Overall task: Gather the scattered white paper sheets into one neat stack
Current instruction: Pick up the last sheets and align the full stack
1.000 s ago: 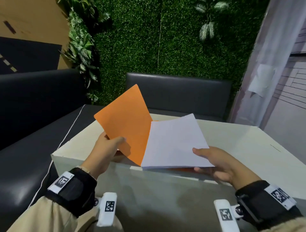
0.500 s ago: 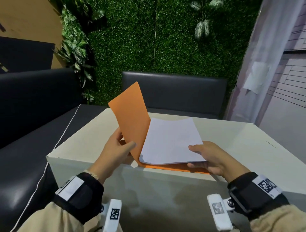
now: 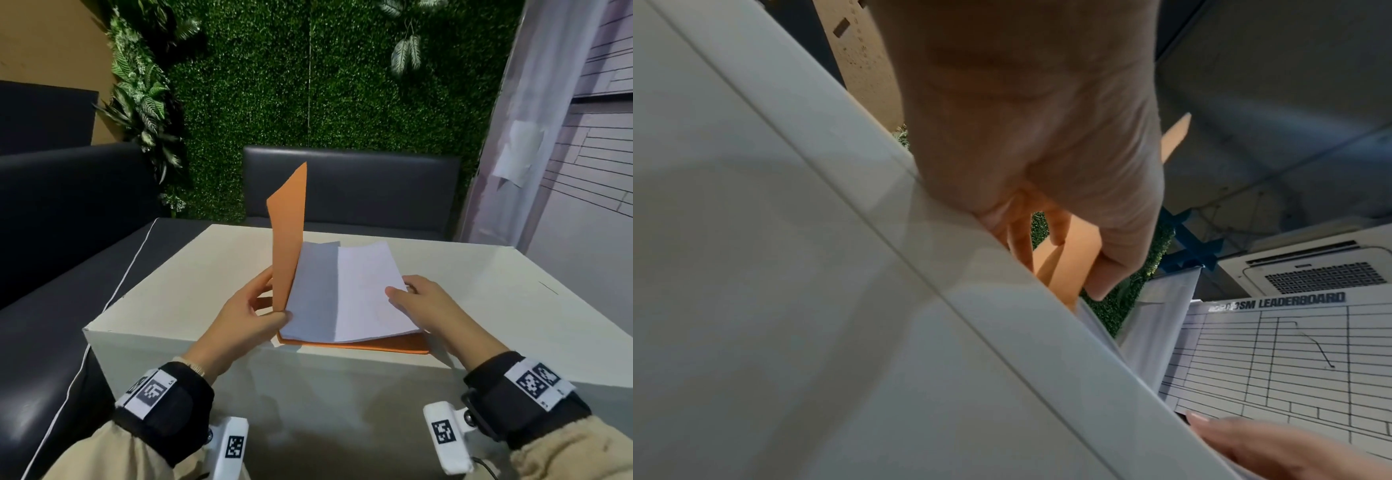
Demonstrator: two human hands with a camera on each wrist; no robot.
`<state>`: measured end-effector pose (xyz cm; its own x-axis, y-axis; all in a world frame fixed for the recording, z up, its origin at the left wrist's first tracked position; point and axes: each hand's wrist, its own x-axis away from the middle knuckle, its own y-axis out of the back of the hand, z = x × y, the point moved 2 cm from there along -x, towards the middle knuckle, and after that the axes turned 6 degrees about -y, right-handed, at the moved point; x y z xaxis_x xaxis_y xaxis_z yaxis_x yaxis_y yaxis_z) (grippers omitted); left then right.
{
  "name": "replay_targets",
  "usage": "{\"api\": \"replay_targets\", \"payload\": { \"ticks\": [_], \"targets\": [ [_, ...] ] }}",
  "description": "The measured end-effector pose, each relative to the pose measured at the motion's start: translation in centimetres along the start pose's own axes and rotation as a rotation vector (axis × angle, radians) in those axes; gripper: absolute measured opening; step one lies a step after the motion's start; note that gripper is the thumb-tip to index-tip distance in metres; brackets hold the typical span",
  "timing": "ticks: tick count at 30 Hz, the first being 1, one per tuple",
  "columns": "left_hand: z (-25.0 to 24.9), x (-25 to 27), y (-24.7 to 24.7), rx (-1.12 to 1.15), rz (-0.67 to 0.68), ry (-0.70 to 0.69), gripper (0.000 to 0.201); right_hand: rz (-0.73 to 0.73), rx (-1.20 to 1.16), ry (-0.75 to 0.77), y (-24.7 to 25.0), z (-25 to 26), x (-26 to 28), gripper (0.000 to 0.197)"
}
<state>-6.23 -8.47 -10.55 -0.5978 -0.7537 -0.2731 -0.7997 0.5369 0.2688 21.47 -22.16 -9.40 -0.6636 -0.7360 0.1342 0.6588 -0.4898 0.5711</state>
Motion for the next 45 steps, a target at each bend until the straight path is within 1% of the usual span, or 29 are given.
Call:
{"api": "replay_targets", "payload": {
  "ticks": [2, 4, 5, 8, 9, 11, 13, 14, 17, 18, 19, 21, 22, 23, 24, 25, 26, 27, 28, 30, 32, 33, 34, 35, 37, 39, 41, 43, 45],
  "targets": [
    [-0.1, -0.1, 0.0, -0.022, 0.016, 0.007, 0.071, 0.037, -0.106, -0.043, -0.3, -0.2, 0.2, 0.035],
    [-0.2, -0.1, -0.1, -0.045, 0.032, 0.001, 0.074, 0.048, -0.12, -0.054, -0.5, -0.9, -0.2, 0.045],
    [-0.2, 0.0, -0.1, -0.055, 0.036, -0.004, 0.074, 0.039, -0.091, -0.051, -0.6, -1.4, -0.6, 0.056],
    [0.1, 0.0, 0.0, -0.075, 0.038, -0.011, 0.069, 0.019, 0.068, -0.033, -0.9, -2.2, -1.7, 0.108],
    [0.3, -0.1, 0.0, -0.082, 0.047, -0.008, 0.067, 0.028, 0.139, -0.049, -1.1, -1.6, -1.1, 0.111],
    [0.5, -0.1, -0.1, -0.103, 0.062, -0.005, 0.066, 0.011, 0.227, -0.081, -1.4, -1.3, -0.6, 0.089],
    [0.5, -0.2, -0.1, -0.121, 0.069, -0.016, 0.066, -0.012, 0.267, -0.058, -1.5, -1.4, -0.5, 0.077],
    [0.5, -0.3, -0.2, -0.124, 0.076, -0.028, 0.066, -0.017, 0.272, -0.043, -1.4, -1.6, -0.6, 0.076],
    [0.7, -0.4, -0.5, -0.134, 0.091, -0.035, 0.064, -0.006, 0.178, -0.063, -1.4, -1.9, -0.8, 0.079],
    [0.8, -0.4, -0.6, -0.133, 0.089, -0.029, 0.063, 0.001, 0.162, -0.057, -1.3, -1.8, -0.7, 0.081],
    [0.9, -0.4, -0.7, -0.134, 0.088, -0.027, 0.061, 0.014, 0.146, -0.047, -1.2, -1.5, -0.3, 0.089],
    [0.9, -0.4, -1.1, -0.18, 0.108, -0.043, 0.058, 0.029, 0.044, -0.01, -0.9, -1.5, 0.0, 0.12],
    [0.9, -0.4, -1.4, -0.26, 0.132, -0.067, 0.057, 0.039, 0.01, 0.006, -0.7, -1.7, -0.1, 0.131],
    [1.0, -0.5, -1.7, -0.376, 0.165, -0.104, 0.059, 0.04, 0.023, 0.031, -0.8, -1.7, -0.3, 0.128],
    [1.1, -0.6, -2.0, -0.505, 0.206, -0.145, 0.06, 0.034, 0.044, 0.052, -0.8, -1.6, -0.4, 0.114],
    [1.2, -0.7, -2.3, -0.624, 0.247, -0.173, 0.061, 0.028, 0.043, 0.06, -0.8, -1.6, -0.7, 0.106],
    [1.2, -0.7, -2.6, -0.716, 0.282, -0.182, 0.063, 0.037, -0.006, 0.027, -0.9, -1.7, -0.9, 0.105],
    [1.3, -0.7, -2.8, -0.777, 0.315, -0.179, 0.064, 0.051, -0.067, -0.018, -1.0, -2.0, -1.2, 0.11],
    [1.4, -0.7, -2.9, -0.809, 0.344, -0.177, 0.067, 0.063, -0.111, -0.047, -1.1, -2.6, -2.0, 0.113],
    [1.4, -0.7, -3.1, -0.828, 0.386, -0.173, 0.075, 0.116, -0.156, -0.075, -1.0, -3.4, -2.7, 0.102],
    [1.4, -0.6, -3.0, -0.846, 0.405, -0.166, 0.083, 0.136, -0.159, -0.08, -0.8, -4.0, -3.0, 0.101],
    [1.3, -0.6, -3.0, -0.86, 0.418, -0.164, 0.085, 0.139, -0.117, -0.079, -0.7, -3.4, -2.2, 0.099],
    [1.2, -0.6, -3.0, -0.871, 0.43, -0.164, 0.086, 0.128, -0.044, -0.059, -0.7, -3.0, -1.7, 0.092],
    [1.2, -0.6, -3.0, -0.883, 0.441, -0.165, 0.085, 0.12, 0.073, -0.032, -0.8, -2.7, -1.5, 0.078],
    [1.2, -0.5, -3.0, -0.92, 0.463, -0.172, 0.084, 0.093, 0.346, 0.002, -1.3, -2.6, -1.3, 0.068],
    [1.4, -0.4, -3.0, -0.975, 0.489, -0.182, 0.086, 0.036, 0.596, 0.046, -2.0, -2.4, -1.0, 0.07],
    [1.6, -0.3, -3.0, -1.019, 0.513, -0.186, 0.091, 0.015, 0.749, 0.066, -2.8, -2.7, -0.9, 0.084],
    [1.6, -0.2, -3.0, -1.049, 0.516, -0.192, 0.095, 0.007, 0.79, 0.063, -3.1, -2.9, -0.9, 0.095],
    [1.4, -0.1, -3.0, -1.065, 0.527, -0.189, 0.098, 0.009, 0.8, 0.075, -3.0, -2.8, -0.7, 0.1]
  ]
}}
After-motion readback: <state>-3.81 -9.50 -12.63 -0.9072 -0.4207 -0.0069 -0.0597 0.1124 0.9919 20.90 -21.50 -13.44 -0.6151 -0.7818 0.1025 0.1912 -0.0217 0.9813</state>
